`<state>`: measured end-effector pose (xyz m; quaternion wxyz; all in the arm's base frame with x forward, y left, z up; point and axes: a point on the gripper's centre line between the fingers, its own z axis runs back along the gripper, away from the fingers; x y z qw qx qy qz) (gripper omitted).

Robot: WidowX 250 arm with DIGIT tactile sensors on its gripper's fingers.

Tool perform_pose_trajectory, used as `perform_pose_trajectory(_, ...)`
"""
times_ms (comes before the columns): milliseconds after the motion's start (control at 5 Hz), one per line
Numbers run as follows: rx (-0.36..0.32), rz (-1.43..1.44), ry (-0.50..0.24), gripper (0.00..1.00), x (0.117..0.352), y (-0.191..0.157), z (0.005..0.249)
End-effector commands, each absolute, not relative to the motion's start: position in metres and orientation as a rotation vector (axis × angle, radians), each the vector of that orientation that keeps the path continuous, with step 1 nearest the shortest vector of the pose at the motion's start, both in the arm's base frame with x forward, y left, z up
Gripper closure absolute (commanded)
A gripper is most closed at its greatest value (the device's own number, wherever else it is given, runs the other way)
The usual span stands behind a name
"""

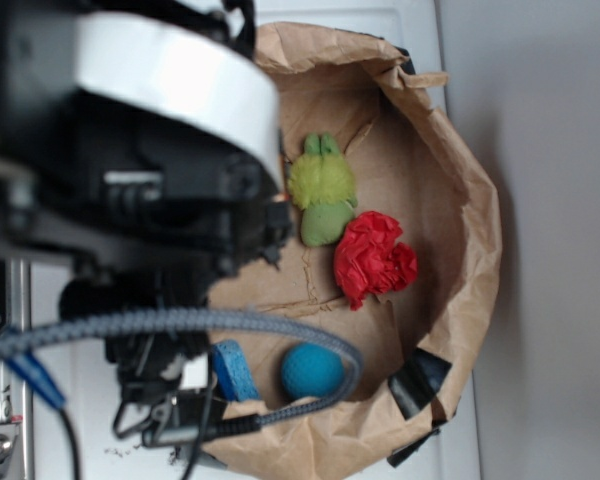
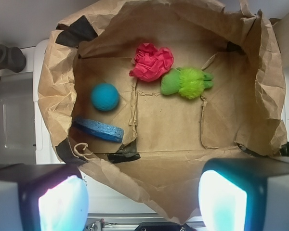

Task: Grab the blue sponge.

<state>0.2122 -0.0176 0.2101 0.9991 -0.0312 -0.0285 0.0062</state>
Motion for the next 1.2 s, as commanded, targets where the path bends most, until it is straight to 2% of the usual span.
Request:
perform_pose_trajectory(0,-0.147,-0.125,-0.191,0.0,0.234,-0.01,0.192)
perform_pose_trajectory(200,-0.137,-0.143,-0.245,0.0,0.255,0.0,0.163)
perform_pose_trajectory(400,-0.102,-0.164,-0.24,0.0,0.259,0.006,0.135)
perform_pose_trajectory(600,-0.034,-0.211,-0.219,0.0,0.258,0.001,0.103)
perform_pose_trajectory(800,-0.01,-0.338,-0.132,0.0,0.244,-0.019,0.083)
perform_pose_trajectory(1000,-0.044,-0.434,-0.056,0.0,0.23,-0.035,0.073)
